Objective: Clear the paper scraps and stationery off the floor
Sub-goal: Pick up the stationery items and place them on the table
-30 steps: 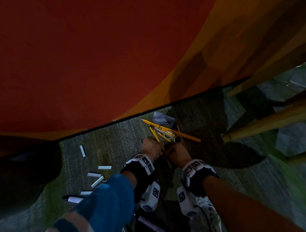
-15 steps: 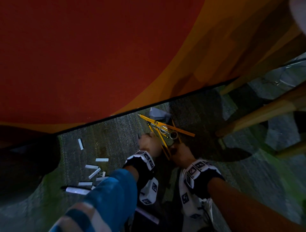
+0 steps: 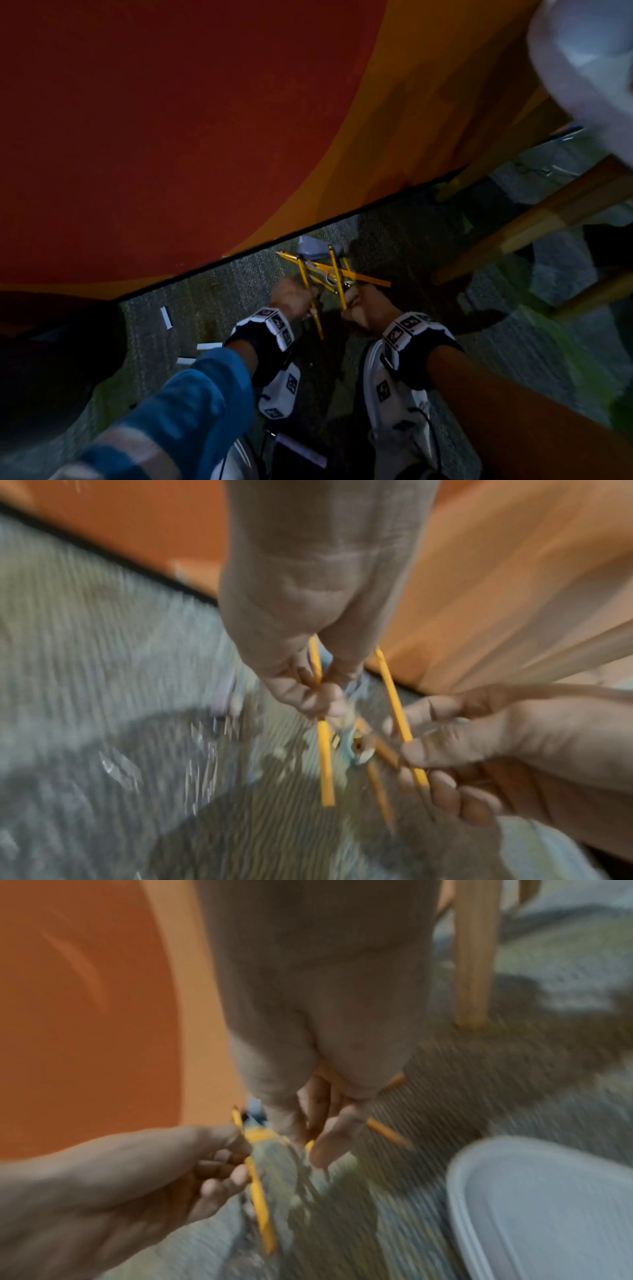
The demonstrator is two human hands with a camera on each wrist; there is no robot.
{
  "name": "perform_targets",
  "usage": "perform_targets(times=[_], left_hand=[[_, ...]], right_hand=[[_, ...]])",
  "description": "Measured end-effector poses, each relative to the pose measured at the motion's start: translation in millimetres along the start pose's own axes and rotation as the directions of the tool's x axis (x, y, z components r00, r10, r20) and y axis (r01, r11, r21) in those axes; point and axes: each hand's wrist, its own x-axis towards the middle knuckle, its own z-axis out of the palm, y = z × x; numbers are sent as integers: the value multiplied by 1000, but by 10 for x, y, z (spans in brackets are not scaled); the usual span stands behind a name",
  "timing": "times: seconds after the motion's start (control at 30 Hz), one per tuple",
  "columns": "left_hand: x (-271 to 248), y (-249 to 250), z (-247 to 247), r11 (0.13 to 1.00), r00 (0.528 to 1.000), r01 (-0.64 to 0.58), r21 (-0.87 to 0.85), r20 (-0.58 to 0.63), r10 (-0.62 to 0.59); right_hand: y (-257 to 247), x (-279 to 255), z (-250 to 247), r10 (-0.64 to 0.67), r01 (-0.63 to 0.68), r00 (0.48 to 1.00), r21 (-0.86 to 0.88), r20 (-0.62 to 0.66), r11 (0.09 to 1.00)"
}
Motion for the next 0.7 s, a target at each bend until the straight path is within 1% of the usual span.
perform_targets(times=[0.07,0.13,0.2,0.27,0.33,0.4,0.47,0.53,0.57,0.63,0.67,0.7], left_hand=[[-224,141,-197,998,999,-39,-52,5,40],[-419,325,-401,989,996,-93,-111,-3,93],[-634,588,-613,968,985,-172,-185,-24,171],[-889,912,-849,926,961,-275,-257,-53,271],[-1181,1257,-1069,874,928,-372,-312,-86,364],[-1542,1616,-1258,812,885,-464,-355,-141,444],[-1842,1950,-1381,761,842,-538,-361,-184,508],[-2115,2251,-1460,718,794,-608,-340,-225,565],[-2256,2395,-1482,695,765,-644,-321,-242,597],[-2541,2682,-1499,646,704,-710,-278,-268,658],[-2659,2806,-1498,622,677,-736,-268,-284,678],[-2761,2931,-1487,593,651,-759,-268,-300,697]], right_hand=[[-231,-183,-121,-8,6,1000,86,21,996],[-447,-282,-269,-94,94,996,49,-12,994],[-735,-537,-465,-169,169,985,9,-21,986],[-1084,-862,-679,-255,256,966,21,-49,966],[-1396,-1156,-896,-292,298,953,73,-85,952],[-1675,-1518,-1146,-326,330,932,0,-160,944],[-1910,-1841,-1400,-411,388,882,-141,-231,911],[-2077,-2128,-1649,-481,432,829,-219,-285,875],[-2140,-2279,-1767,-504,447,805,-239,-313,862],[-2220,-2528,-2019,-539,494,747,-218,-389,842],[-2250,-2611,-2142,-551,524,708,-194,-442,829],[-2278,-2700,-2272,-559,550,657,-185,-507,815]])
